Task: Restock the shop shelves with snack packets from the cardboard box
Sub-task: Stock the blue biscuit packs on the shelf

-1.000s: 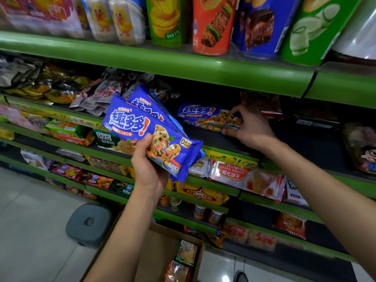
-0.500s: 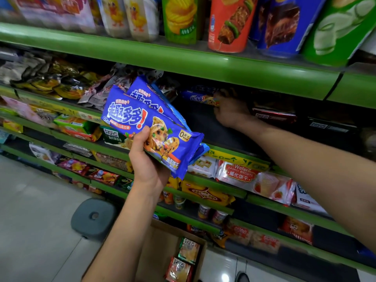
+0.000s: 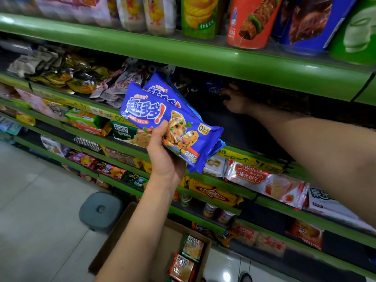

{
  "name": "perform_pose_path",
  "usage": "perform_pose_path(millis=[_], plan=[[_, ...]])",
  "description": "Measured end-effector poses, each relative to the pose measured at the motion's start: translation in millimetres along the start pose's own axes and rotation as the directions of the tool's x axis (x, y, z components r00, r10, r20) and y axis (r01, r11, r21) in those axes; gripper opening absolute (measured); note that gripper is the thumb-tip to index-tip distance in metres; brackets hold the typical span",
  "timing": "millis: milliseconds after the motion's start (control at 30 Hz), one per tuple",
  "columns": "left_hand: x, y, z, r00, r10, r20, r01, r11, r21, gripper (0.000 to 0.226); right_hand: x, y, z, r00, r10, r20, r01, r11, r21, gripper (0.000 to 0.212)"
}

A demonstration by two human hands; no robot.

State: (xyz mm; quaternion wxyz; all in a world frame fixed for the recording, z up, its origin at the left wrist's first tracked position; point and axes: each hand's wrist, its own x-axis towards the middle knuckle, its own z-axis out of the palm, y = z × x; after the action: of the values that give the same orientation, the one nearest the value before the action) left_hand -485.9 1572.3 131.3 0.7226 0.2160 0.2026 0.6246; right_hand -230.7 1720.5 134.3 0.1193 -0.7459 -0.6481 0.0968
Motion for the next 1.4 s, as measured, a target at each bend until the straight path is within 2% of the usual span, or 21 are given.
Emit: perform_pose_path(millis=[133, 233, 300, 333, 400, 433, 500, 567, 633, 733, 867, 933, 1000, 1100, 1200, 1300, 1400], plan=[[1.8, -5.5, -2.8, 1.0, -0.028, -0.009, 0.028, 0.999, 0.017, 0.023, -14.0, -11.0, -7.6, 1.0, -0.004, 0.026, 0.002, 0.999, 0.052, 0.044], [2.4, -8.8, -7.5, 0.999, -0.036, -0.01, 0.036, 0.998, 0.05, 0.021, -44.5, -40.7, -15.4, 0.995, 0.001, -0.104, 0.028, 0.96, 0.279, 0.032], [2.6, -9.5, -8.6, 0.999, -0.047, 0.001, 0.047, 0.997, 0.065, 0.019, -78.1, -66.2, -22.7, 0.987, 0.083, -0.14, 0.01, 0.827, 0.562, 0.017], [2.7, -10.0, -9.0, 0.999, -0.052, 0.0, 0.052, 0.996, 0.071, 0.023, -98.1, -77.4, -28.2, 0.992, 0.093, -0.09, -0.001, 0.702, 0.712, 0.015], [0.5, -11.5, -8.1, 0.998, -0.058, -0.02, 0.059, 0.993, 0.099, 0.035, -139.1, -91.6, -42.0, 1.0, 0.007, 0.03, -0.029, 0.471, 0.881, 0.025], [-1.4, -12.6, -6.5, 0.998, -0.059, -0.039, 0.063, 0.991, 0.115, 0.049, -158.5, -95.6, -48.6, 0.995, -0.061, 0.079, -0.044, 0.444, 0.895, 0.03], [-4.8, -16.3, -3.7, 0.996, -0.071, -0.06, 0.079, 0.986, 0.146, 0.082, -187.4, -99.2, -54.8, 0.969, -0.205, 0.138, -0.009, 0.527, 0.85, 0.029], [-8.4, -22.4, -0.2, 0.995, -0.081, -0.051, 0.088, 0.981, 0.173, 0.093, -200.1, -98.9, -51.9, 0.959, -0.251, 0.132, 0.083, 0.694, 0.715, 0.022], [-11.3, -28.6, 1.4, 0.993, -0.113, -0.033, 0.116, 0.98, 0.163, 0.093, -204.0, -96.6, -45.3, 0.977, -0.184, 0.108, 0.069, 0.754, 0.653, 0.027], [-14.9, -33.1, 0.4, 0.991, -0.137, 0.004, 0.135, 0.98, 0.148, 0.093, -206.4, -94.2, -39.5, 0.991, -0.094, 0.094, 0.002, 0.719, 0.695, 0.019], [-12.4, -34.7, -6.2, 0.986, -0.162, -0.026, 0.164, 0.972, 0.169, 0.104, -208.5, -90.6, -39.3, 0.996, -0.063, 0.069, -0.013, 0.644, 0.765, 0.025], [-11.9, -34.7, -6.9, 0.985, -0.168, -0.033, 0.171, 0.971, 0.165, 0.098, -209.8, -89.1, -40.0, 0.996, -0.067, 0.058, -0.007, 0.595, 0.803, 0.023], [-11.8, -35.2, -8.4, 0.983, -0.18, -0.026, 0.182, 0.977, 0.111, 0.085, -209.9, -86.4, -40.0, 0.993, -0.105, 0.048, 0.019, 0.564, 0.826, 0.03], [-14.3, -32.7, -10.9, 0.98, -0.17, -0.106, 0.171, 0.985, 0.007, 0.076, -207.9, -81.3, -45.5, 0.989, -0.143, 0.03, 0.048, 0.513, 0.857, 0.034], [-16.0, -27.6, -11.5, 0.981, -0.127, -0.144, 0.121, 0.991, -0.051, 0.084, -205.0, -72.0, -58.0, 0.984, -0.175, -0.009, 0.095, 0.49, 0.866, 0.024], [-13.8, -23.5, -9.5, 0.992, -0.032, -0.123, 0.027, 0.999, -0.04, 0.079, -202.4, -63.0, -66.3, 0.975, -0.223, -0.002, 0.104, 0.445, 0.889, 0.009], [-13.6, -25.1, -2.6, 0.986, 0.001, -0.168, -0.001, 1.0, 0.003, 0.086, -198.9, -57.5, -67.5, 0.97, -0.238, 0.04, 0.069, 0.433, 0.899, 0.033]])
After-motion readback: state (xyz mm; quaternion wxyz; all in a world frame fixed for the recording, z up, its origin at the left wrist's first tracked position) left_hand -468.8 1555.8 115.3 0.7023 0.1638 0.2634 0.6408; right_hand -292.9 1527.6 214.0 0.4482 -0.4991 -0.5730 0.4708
